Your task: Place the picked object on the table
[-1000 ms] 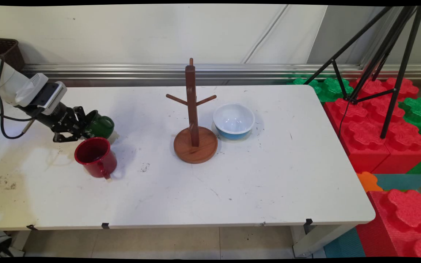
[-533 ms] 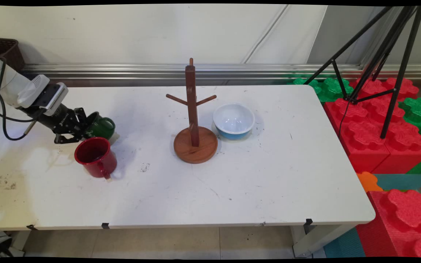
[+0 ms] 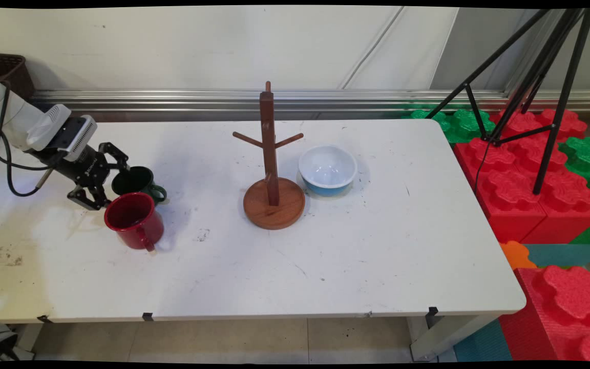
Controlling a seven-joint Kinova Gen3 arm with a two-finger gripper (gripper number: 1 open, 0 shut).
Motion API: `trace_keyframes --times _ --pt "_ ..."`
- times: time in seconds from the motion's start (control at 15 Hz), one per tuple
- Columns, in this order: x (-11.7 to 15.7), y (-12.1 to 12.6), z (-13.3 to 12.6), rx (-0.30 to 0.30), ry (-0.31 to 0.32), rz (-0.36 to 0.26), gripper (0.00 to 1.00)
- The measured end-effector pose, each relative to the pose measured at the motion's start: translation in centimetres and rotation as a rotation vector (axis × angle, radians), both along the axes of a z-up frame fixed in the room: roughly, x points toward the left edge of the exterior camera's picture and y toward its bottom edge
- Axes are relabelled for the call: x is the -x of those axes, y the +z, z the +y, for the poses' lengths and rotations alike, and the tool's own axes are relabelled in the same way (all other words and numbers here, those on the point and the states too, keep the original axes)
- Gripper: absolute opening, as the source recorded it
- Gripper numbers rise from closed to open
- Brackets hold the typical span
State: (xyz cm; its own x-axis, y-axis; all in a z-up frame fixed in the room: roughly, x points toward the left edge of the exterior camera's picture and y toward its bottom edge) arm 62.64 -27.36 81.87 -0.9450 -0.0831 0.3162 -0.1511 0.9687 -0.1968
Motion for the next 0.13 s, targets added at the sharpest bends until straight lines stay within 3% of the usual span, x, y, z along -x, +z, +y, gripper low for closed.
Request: trace_keyframes --times 0.13 --pt "-0.01 0.05 -0.04 0.0 0.003 0.002 1.0"
